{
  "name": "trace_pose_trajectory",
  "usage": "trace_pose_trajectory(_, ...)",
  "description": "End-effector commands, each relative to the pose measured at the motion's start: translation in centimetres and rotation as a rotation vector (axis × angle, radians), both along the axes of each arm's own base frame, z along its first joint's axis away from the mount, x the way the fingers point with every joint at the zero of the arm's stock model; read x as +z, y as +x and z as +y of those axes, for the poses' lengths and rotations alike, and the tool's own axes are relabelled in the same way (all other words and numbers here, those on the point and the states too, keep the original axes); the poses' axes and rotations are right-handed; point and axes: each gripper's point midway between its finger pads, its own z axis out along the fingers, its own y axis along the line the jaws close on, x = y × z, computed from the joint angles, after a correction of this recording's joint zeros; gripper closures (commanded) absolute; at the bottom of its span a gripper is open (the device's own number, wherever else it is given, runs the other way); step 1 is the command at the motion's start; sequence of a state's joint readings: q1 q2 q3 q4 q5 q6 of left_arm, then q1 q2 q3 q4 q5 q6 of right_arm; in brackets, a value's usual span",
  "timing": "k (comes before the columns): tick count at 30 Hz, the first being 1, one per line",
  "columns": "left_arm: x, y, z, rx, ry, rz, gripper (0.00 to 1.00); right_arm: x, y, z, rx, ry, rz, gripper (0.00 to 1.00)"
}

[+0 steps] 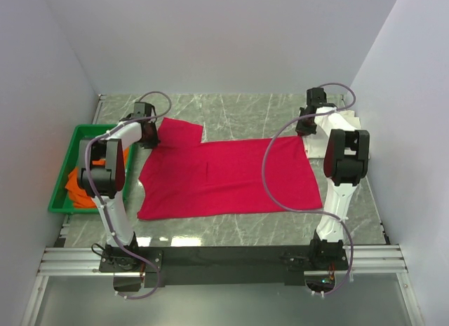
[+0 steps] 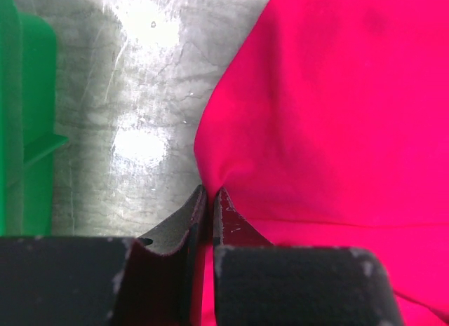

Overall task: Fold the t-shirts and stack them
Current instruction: Fold the tshirt

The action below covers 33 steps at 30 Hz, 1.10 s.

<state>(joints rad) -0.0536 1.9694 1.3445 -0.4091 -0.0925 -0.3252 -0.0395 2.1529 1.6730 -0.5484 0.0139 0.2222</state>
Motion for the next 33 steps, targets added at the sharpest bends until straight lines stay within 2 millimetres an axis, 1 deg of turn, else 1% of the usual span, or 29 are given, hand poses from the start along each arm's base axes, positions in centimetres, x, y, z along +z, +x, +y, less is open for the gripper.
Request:
trace_pose_trajectory(1, 4.1, 1.0, -0.2, -0.028, -0.02, -0.105, 0.99, 6.3, 2.2, -0.3, -0.004, -0.002, -0.16, 1.0)
trace_pose_trajectory(4, 5.2, 1.1, -0.2, -0.031, -0.019, -0.128, 0.99, 6.8, 1.9, -0.3, -0.011, -0.004, -0.162, 1.0)
trace_pose_trajectory(7, 5.9, 0.9, -0.1, -0.03, -0.011, -0.142, 0.99, 7.5, 1.7, -0.5, -0.023, -0.009, -0.167, 1.0)
trace_pose_trajectory(8, 5.9, 0.7, 0.0, -0.034, -0.004, -0.138, 0.99, 7.5, 1.5, -0.5, -0.026, -0.011, -0.165, 1.0)
trace_pose_trajectory(10, 6.5, 0.5, 0.1, -0.039, 0.003, -0.149, 0.99, 7.7, 1.3, -0.4, -0.032, -0.003, -0.172, 1.0)
trace_pose_trajectory(13, 7.3, 0.1, 0.2, -0.045, 0.009, -0.168, 0.99, 8.8, 0.8, -0.2, -0.035, 0.011, -0.194, 1.0)
trace_pose_trajectory(16, 7.7, -0.5, 0.2, -0.048, 0.007, -0.176, 0.99, 8.8, 0.1, 0.1, -0.034, 0.026, -0.189, 1.0)
trace_pose_trajectory(19, 7.9, -1.1, 0.2, -0.048, 0.003, -0.173, 0.99, 9.1, -0.5, 0.2, -0.042, 0.031, -0.189, 1.0)
trace_pose_trajectory(21, 7.8, -1.5, 0.3, -0.045, 0.005, -0.165, 0.99, 8.8, -1.1, 0.2, -0.048, 0.036, -0.178, 1.0)
trace_pose_trajectory(23, 7.6, -2.0, 0.4, -0.036, 0.011, -0.156, 0.99, 8.9, -1.7, 0.1, -0.055, 0.036, -0.176, 1.0)
trace_pose_trajectory(25, 7.8, -2.3, 0.5, -0.037, 0.012, -0.161, 0.99, 9.1, -2.2, 0.0, -0.066, 0.028, -0.175, 1.0)
trace_pose_trajectory(27, 7.4, -2.8, 0.4, -0.035, 0.009, -0.155, 0.99, 8.8, -2.8, -0.2, -0.079, 0.024, -0.163, 1.0)
trace_pose_trajectory(28, 7.7, -3.1, 0.4, -0.035, 0.008, -0.163, 0.99, 8.7, -3.2, -0.3, -0.086, 0.02, -0.157, 1.0)
trace_pose_trajectory(30, 7.4, -3.7, 0.5, -0.031, 0.007, -0.155, 0.99, 8.7, -3.6, -0.5, -0.103, 0.017, -0.154, 1.0)
trace_pose_trajectory(31, 7.8, -3.8, 0.5, -0.028, 0.005, -0.166, 0.99, 8.6, -4.0, -0.5, -0.108, 0.015, -0.15, 1.0)
trace_pose_trajectory(33, 7.6, -4.3, 0.6, -0.024, 0.008, -0.16, 0.99, 8.7, -4.2, -0.4, -0.111, 0.022, -0.156, 1.0)
